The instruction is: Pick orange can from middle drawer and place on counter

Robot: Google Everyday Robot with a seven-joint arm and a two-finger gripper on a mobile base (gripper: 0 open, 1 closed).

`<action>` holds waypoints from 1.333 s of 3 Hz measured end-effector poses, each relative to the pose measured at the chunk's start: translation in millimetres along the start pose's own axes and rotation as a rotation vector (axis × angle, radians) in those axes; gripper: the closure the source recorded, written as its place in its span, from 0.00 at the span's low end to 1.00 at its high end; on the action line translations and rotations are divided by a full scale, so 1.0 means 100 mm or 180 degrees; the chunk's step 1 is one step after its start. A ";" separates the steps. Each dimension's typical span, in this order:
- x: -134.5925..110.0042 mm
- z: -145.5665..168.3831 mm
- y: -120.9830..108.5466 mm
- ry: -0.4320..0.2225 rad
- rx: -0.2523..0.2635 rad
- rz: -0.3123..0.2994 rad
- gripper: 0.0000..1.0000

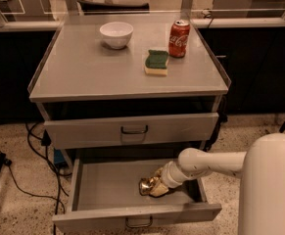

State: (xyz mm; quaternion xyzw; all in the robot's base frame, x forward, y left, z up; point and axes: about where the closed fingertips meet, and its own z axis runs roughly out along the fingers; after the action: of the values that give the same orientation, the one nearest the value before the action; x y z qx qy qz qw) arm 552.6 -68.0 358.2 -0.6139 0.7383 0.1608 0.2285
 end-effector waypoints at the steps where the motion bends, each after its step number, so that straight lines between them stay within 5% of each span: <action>1: -0.02 -0.03 0.01 -0.0003 0.0011 -0.0024 1.00; 2: -0.11 -0.16 0.06 -0.0013 0.0052 -0.0110 1.00; 4: -0.72 -1.12 0.32 0.0117 0.0317 -0.0347 1.00</action>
Offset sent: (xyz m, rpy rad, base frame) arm -0.0100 0.0009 0.0381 -0.0079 -0.0650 0.0326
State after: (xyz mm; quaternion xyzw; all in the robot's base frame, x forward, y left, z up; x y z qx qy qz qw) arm 515.6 -59.4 489.6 -0.6439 0.7149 0.0999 0.2537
